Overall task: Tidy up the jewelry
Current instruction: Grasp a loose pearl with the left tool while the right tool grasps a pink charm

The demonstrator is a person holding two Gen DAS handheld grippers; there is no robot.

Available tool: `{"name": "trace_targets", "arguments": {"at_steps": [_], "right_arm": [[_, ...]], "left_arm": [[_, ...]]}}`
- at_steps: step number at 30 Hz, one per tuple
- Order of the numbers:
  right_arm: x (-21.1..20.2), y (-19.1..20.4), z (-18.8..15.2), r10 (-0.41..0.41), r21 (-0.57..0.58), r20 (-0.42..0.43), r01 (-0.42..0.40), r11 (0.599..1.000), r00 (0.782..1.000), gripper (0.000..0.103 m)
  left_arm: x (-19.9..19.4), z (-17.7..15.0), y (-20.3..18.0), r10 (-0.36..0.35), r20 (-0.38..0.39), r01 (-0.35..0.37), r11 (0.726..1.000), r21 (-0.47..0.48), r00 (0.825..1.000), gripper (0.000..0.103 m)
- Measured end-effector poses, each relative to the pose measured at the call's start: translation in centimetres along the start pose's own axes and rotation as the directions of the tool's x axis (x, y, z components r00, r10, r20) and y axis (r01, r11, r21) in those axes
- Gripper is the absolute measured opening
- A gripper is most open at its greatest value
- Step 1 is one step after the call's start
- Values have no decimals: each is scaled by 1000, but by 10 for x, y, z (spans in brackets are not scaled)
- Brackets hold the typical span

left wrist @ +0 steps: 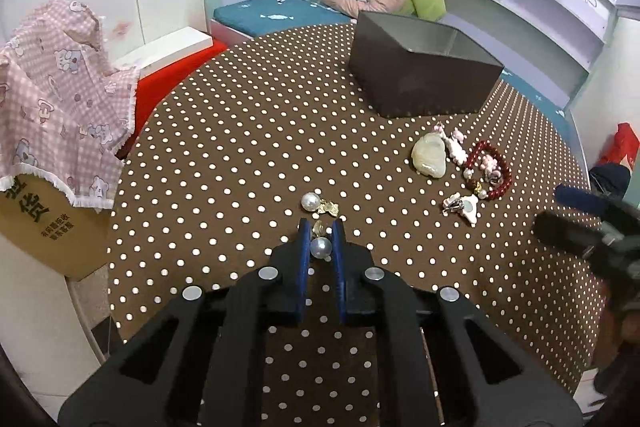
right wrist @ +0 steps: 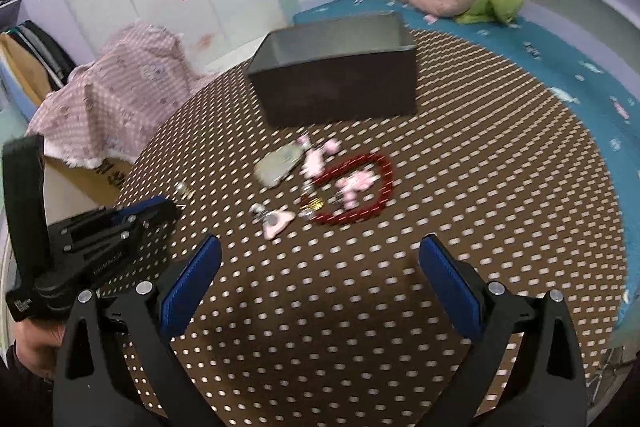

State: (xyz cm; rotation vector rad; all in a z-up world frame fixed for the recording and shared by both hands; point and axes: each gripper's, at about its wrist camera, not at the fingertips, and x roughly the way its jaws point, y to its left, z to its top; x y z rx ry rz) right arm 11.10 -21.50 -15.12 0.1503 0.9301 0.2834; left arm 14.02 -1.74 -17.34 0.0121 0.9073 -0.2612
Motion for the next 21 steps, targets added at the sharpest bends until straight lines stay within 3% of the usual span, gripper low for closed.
{"name": "trace_targets", "arguments": {"at_steps": [3, 7, 11, 15, 16, 17, 21], "right_arm": [[10, 8, -1, 31, -10, -15, -31, 999, 999, 92], [27, 20, 1, 27, -43, -32, -29, 999, 999, 71], [35, 29, 6, 12, -80, -9, -13, 997, 1000, 62], [40, 38, 5, -26, -158, 25, 29, 987, 999, 41], [41, 39, 5, -16, -166, 21, 20, 986, 1000, 27], [41, 39, 5, -21, -173, 21, 25, 985, 1000, 23], [41, 43, 3, -38, -218, 22, 42, 975, 999, 20]], "left_arm": [[-8, 0, 4, -2, 13, 2, 1000, -2, 1000, 11], [-16, 1, 4, -6, 29, 6, 1000, -6, 1000, 11], [-23, -1, 6, -15, 39, 15, 1000, -11, 999, 11], [-26, -2, 5, -25, 43, 26, 1000, -16, 999, 11], [-26, -3, 5, -27, 44, 28, 999, -17, 999, 11], [-27, -3, 4, -29, 46, 30, 999, -20, 999, 11], [-29, 0, 4, -39, 53, 40, 999, -23, 998, 11]]}}
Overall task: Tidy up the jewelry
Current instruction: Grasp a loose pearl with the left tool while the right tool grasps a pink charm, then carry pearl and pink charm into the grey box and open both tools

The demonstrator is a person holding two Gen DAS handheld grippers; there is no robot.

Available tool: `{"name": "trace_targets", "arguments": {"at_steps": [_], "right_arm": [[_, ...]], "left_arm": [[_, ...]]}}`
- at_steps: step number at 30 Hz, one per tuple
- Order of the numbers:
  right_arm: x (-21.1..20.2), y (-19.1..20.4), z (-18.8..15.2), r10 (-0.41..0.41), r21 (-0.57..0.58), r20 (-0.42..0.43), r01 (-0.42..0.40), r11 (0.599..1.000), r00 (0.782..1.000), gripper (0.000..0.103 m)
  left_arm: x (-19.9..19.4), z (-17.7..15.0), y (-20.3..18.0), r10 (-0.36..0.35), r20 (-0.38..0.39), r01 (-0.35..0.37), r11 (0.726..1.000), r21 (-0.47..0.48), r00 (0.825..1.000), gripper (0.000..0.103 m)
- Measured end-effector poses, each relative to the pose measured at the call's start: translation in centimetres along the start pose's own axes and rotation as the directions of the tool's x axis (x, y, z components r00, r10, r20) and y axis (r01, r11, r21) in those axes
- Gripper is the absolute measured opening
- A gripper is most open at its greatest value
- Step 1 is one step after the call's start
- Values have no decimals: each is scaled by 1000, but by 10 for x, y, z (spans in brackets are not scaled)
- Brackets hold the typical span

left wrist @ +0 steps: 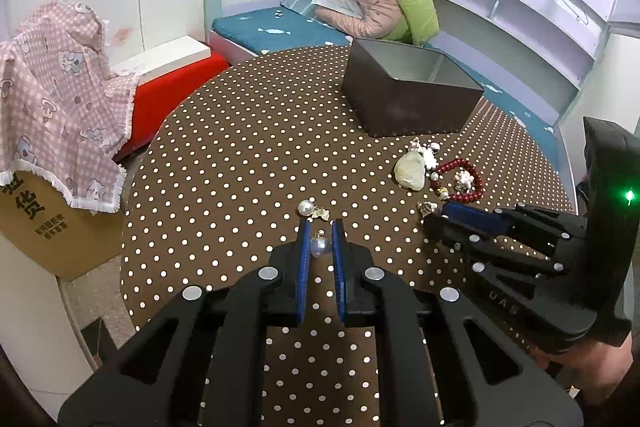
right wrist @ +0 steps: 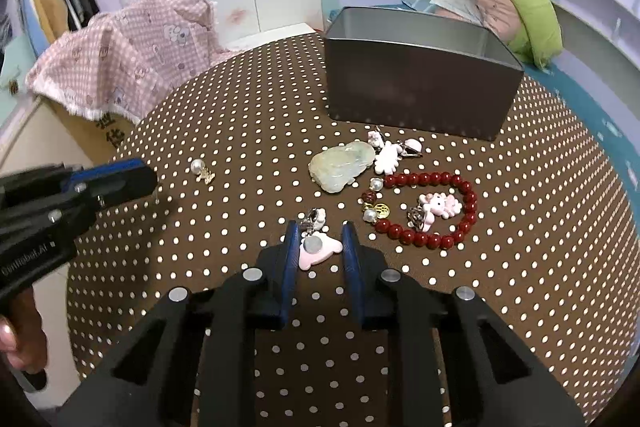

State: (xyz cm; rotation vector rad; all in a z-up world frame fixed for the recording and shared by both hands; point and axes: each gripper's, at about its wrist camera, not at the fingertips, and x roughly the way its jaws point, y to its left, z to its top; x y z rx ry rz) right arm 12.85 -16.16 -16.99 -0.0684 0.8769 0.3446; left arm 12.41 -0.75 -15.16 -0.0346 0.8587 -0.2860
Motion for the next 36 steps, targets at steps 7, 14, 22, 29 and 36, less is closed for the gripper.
{"name": "trace_targets", "arguments": {"at_steps": [7, 14, 22, 29, 36], "right_arm": [[-13, -11, -3, 41, 42, 12, -42, 998, 999, 20], [-46, -25, 12, 63, 64, 66, -67, 996, 996, 20], [-93, -42, 65, 30, 13, 193, -33, 999, 981, 20], [-102, -72, 123, -2, 6, 251, 0, 1000, 968, 20], [-74, -97, 151, 9, 48, 189, -19, 999, 982, 20]], "left_arm": [[-5, 6, 2, -4, 15, 4, 1000, -1, 1000, 11], [-14, 19, -3, -21, 42, 20, 1000, 8, 999, 11], [-35, 70, -25, -43, 132, 35, 997, 63, 990, 11], [-37, 143, -51, -120, 205, 102, 990, 97, 971, 11], [-10, 197, -72, -173, 173, 156, 982, 110, 970, 11]]}}
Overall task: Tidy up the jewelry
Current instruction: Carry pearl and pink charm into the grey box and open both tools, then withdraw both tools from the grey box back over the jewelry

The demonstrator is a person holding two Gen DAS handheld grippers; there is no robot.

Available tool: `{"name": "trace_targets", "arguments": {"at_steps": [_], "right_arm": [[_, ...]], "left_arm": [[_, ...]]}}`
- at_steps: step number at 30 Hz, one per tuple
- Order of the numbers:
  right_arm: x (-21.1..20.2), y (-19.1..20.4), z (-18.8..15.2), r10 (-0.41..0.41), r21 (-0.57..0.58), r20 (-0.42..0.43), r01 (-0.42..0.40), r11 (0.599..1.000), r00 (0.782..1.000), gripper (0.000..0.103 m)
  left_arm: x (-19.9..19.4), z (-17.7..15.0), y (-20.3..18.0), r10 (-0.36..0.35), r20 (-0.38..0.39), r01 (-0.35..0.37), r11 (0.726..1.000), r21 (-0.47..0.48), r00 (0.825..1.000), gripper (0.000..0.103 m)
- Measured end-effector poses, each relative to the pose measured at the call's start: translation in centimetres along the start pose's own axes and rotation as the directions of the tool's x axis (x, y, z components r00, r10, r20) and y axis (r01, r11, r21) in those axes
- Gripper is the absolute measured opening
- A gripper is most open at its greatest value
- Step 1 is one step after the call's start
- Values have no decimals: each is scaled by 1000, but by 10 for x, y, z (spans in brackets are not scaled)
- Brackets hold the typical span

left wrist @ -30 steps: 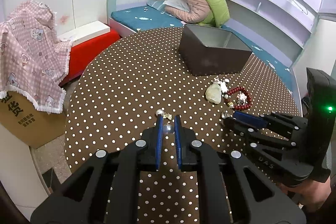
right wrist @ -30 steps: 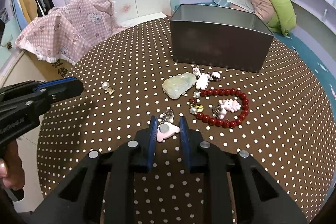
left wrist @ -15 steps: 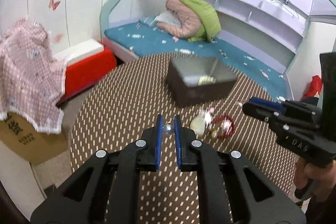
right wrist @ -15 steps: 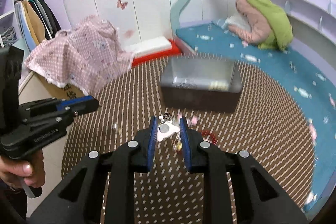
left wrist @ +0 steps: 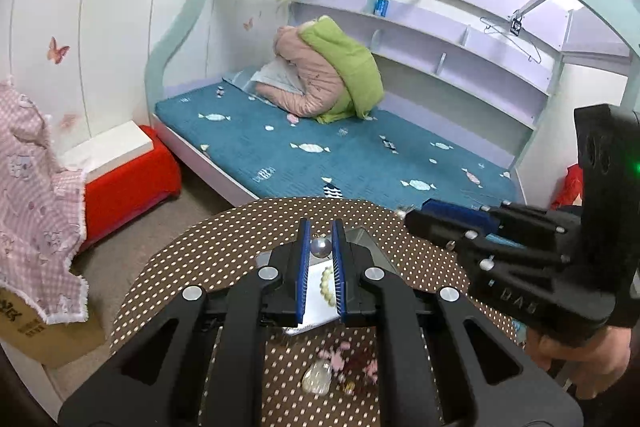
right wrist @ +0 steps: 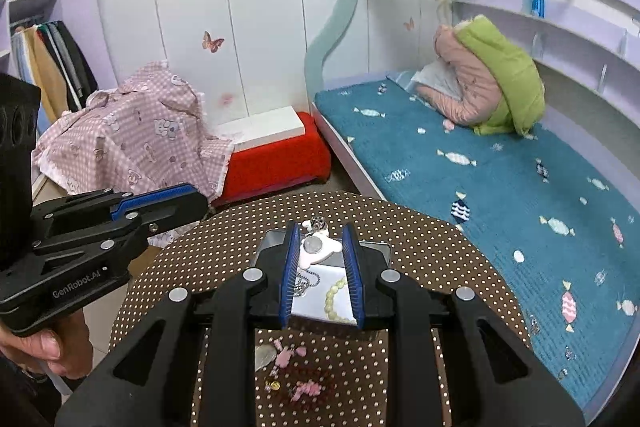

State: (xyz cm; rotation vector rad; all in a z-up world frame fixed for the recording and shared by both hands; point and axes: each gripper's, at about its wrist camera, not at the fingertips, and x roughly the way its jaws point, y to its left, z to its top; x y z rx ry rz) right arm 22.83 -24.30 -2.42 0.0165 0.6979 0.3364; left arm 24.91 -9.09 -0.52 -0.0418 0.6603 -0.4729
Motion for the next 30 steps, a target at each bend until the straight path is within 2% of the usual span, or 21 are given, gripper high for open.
{"name": "trace_targets", "arguments": {"at_steps": [7, 10, 12, 14, 15, 16, 18, 21, 26, 30], "right_arm": [[34, -13, -1, 20, 35, -90, -17, 999, 996, 21], [42, -20, -1, 14, 65, -113, -7, 998, 994, 22], [44, -24, -3, 14, 82, -115, -4, 997, 993, 28], [44, -27, -5, 15, 100, -118, -3, 995, 993, 30], [44, -28, -6, 12, 102, -117, 0, 995, 993, 40], [43, -29, -7, 9, 106, -111, 3, 994, 994, 55], [39, -31, -7, 11, 125, -91, 1, 992, 996, 74], [32, -31, -9, -10, 131, -55, 17, 991, 998, 96], [14, -33, -14, -33, 173, -6, 33, 984, 999, 96], [-1, -30, -16, -46, 190, 25, 40, 981, 999, 96]], "left_arm": [[47, 8, 8, -17, -91, 14, 999, -30, 996, 11], [60, 5, 14, -4, -124, -2, 999, -51, 992, 14], [66, 4, 20, 9, -137, -18, 998, -65, 991, 45], [64, 4, 25, 38, -122, -47, 996, -72, 992, 65], [63, 4, 28, 48, -114, -57, 996, -75, 992, 75], [61, 4, 30, 57, -109, -66, 995, -77, 992, 80], [55, 4, 34, 85, -91, -92, 993, -78, 992, 90], [40, 2, 40, 125, -61, -131, 987, -91, 990, 93], [7, -9, 38, 217, -7, -217, 974, -69, 976, 97], [-18, -18, 36, 252, 26, -250, 966, -69, 967, 97]]}}
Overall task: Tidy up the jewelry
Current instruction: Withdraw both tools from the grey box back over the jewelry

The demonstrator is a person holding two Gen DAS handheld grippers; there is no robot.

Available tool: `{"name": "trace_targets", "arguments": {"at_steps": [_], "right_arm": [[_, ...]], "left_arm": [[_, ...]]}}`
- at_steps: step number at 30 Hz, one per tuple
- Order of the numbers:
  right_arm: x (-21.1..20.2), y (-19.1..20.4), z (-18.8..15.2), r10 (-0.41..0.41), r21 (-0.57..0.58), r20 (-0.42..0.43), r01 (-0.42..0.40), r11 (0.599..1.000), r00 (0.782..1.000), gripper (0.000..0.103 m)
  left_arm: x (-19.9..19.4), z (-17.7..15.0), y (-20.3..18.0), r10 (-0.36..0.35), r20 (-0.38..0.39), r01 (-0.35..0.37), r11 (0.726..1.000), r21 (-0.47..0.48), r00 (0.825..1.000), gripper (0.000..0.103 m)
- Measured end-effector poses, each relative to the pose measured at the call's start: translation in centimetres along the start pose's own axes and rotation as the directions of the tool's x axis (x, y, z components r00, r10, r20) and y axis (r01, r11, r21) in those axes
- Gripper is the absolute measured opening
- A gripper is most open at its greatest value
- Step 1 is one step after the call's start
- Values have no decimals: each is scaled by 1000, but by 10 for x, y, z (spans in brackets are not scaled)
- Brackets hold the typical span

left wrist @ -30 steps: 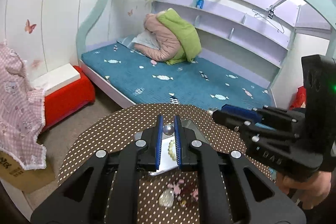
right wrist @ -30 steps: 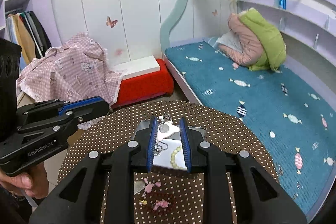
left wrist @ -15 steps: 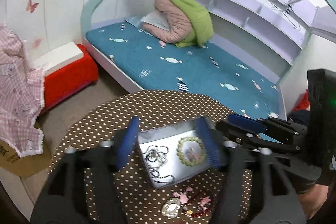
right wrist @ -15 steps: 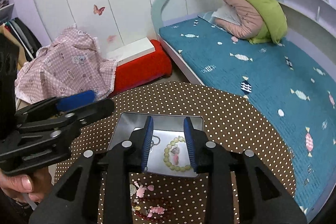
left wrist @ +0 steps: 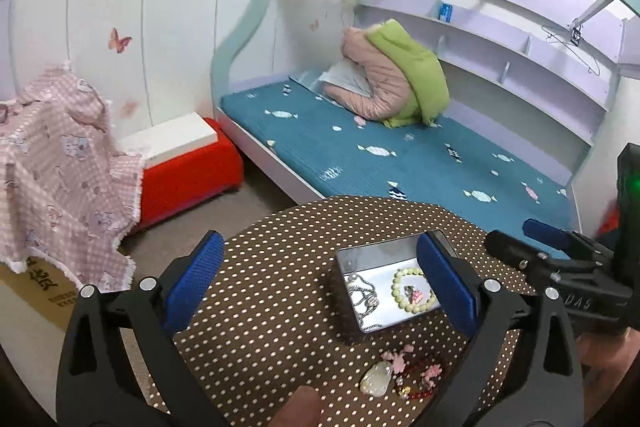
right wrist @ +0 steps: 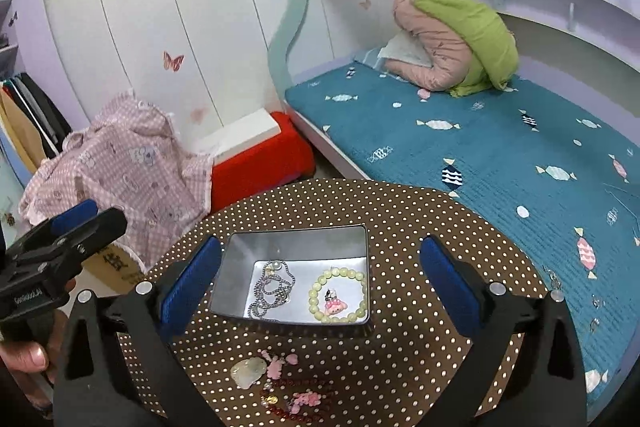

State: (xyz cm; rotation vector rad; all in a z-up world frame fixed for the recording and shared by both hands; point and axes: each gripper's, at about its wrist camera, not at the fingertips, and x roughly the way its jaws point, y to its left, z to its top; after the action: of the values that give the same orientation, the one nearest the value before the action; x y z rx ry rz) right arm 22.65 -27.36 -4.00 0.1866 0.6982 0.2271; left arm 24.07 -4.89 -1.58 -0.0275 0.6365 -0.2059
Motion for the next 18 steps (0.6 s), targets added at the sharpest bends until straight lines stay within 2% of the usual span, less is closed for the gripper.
{"name": "trace_targets", "arguments": {"at_steps": [9, 13, 18], "right_arm": [[-49, 15, -12, -3, -14, 76, 4, 1000, 997, 96], [-67, 18, -18, -14, -15, 102, 16, 1000, 995, 96], [-88, 27, -32, -33, -44, 128, 39, 998, 991, 96]], "left_arm": [[-51, -15, 8, 65, 74, -66, 998, -1, 995, 97], [-73, -25, 17, 79, 94, -77, 997, -33, 992, 97], [-101, -40, 25, 128, 129, -125, 992, -34, 983, 97]]}}
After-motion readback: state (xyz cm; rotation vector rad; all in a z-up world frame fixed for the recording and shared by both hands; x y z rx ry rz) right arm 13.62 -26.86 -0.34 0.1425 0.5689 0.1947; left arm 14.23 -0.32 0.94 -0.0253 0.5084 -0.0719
